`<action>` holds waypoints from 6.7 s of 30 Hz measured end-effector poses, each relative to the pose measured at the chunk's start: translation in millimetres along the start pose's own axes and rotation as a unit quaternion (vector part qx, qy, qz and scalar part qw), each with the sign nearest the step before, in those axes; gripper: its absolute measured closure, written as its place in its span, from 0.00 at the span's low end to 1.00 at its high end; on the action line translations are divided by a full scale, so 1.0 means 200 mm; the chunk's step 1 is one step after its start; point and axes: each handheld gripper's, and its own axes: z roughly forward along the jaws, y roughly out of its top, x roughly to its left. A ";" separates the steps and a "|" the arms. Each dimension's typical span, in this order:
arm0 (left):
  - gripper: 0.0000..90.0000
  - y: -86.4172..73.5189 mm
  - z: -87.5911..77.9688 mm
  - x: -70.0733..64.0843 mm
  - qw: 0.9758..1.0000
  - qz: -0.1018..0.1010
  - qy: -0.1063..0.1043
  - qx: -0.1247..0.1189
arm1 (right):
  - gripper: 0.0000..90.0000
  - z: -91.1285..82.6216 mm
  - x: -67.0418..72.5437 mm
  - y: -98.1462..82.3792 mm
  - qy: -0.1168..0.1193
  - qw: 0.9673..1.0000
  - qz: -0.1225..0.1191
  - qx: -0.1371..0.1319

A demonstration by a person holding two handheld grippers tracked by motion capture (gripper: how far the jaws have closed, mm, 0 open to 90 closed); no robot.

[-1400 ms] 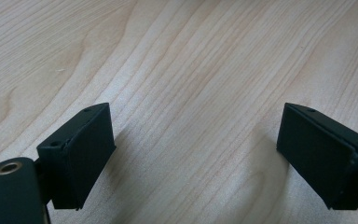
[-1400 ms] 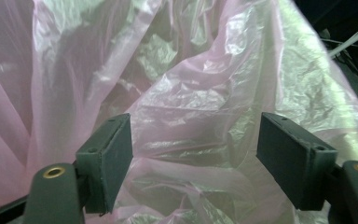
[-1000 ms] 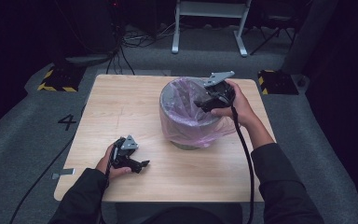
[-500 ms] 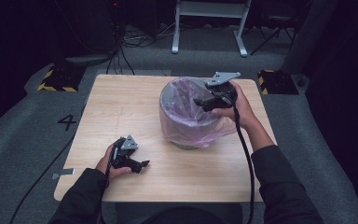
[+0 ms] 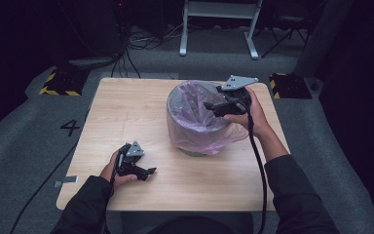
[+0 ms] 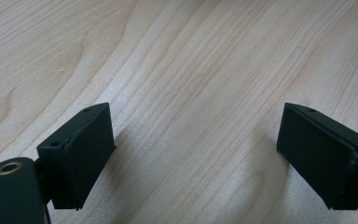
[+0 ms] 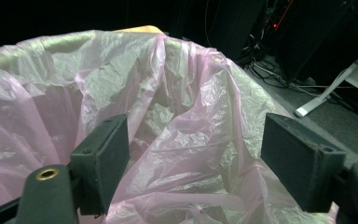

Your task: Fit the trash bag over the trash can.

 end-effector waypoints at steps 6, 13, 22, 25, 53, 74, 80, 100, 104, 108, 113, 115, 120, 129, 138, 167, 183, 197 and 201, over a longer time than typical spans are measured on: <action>0.12 0.00 0.00 0.00 1.000 0.000 0.000 0.000 | 0.26 -0.03 0.02 -0.01 0.001 1.000 -0.005 -0.010; 0.12 0.00 0.00 0.00 1.000 0.000 0.000 0.000 | 0.25 -0.08 0.03 -0.01 0.006 1.000 -0.007 -0.016; 0.12 0.00 0.00 0.00 1.000 0.000 0.000 0.000 | 0.24 -0.14 0.03 -0.02 0.000 1.000 -0.015 -0.017; 0.12 0.00 0.00 0.00 1.000 0.000 0.000 0.000 | 0.25 -0.16 0.03 -0.03 -0.001 1.000 -0.013 -0.015; 0.12 0.00 0.00 0.00 1.000 0.000 0.000 0.000 | 0.25 -0.29 0.03 -0.10 0.000 1.000 -0.014 -0.011; 0.12 0.00 0.00 0.00 1.000 0.000 0.000 0.000 | 0.25 -0.39 0.03 -0.19 -0.015 1.000 -0.025 0.008; 0.12 0.00 0.00 0.00 1.000 0.000 0.000 0.000 | 0.25 -0.41 0.04 -0.22 -0.020 0.999 -0.036 0.022; 0.12 0.00 0.00 0.00 1.000 0.000 0.000 0.000 | 0.24 -0.47 0.05 -0.33 -0.031 0.998 -0.036 0.035; 0.12 0.00 0.00 0.00 1.000 0.000 0.000 0.000 | 0.24 -0.48 0.06 -0.35 -0.035 0.998 -0.039 0.040; 0.12 0.00 0.00 0.00 1.000 0.000 0.000 0.000 | 0.24 -0.48 0.06 -0.37 -0.036 0.998 -0.039 0.043; 0.12 0.00 0.00 0.00 1.000 0.000 0.000 0.000 | 0.24 -0.48 0.07 -0.40 -0.039 0.997 -0.041 0.052; 0.12 0.00 0.00 0.00 1.000 0.000 0.000 0.000 | 0.24 -0.47 0.08 -0.42 -0.037 0.997 -0.039 0.056; 0.12 0.00 0.00 0.00 1.000 0.000 0.000 0.000 | 0.24 -0.46 0.09 -0.45 -0.038 0.997 -0.038 0.062; 0.12 0.00 0.00 0.00 1.000 0.000 0.000 0.000 | 0.24 -0.42 0.10 -0.51 -0.039 0.995 -0.039 0.080; 0.12 0.00 0.00 0.00 1.000 0.000 0.000 0.000 | 0.24 -0.40 0.11 -0.59 -0.038 0.995 -0.026 0.085; 0.12 0.00 0.00 0.00 1.000 0.000 0.000 0.000 | 0.24 -0.28 0.10 -0.86 -0.025 0.990 0.016 0.137; 0.12 0.00 0.00 0.00 1.000 0.000 0.000 0.000 | 0.24 -0.28 0.10 -0.98 -0.030 0.987 0.031 0.158; 0.12 0.00 0.00 0.00 1.000 0.000 0.000 0.000 | 0.24 -0.31 0.13 -1.08 -0.038 0.985 0.042 0.164; 0.12 0.00 0.00 0.00 1.000 0.000 0.000 0.000 | 0.23 -0.32 0.14 -1.11 -0.034 0.986 0.050 0.158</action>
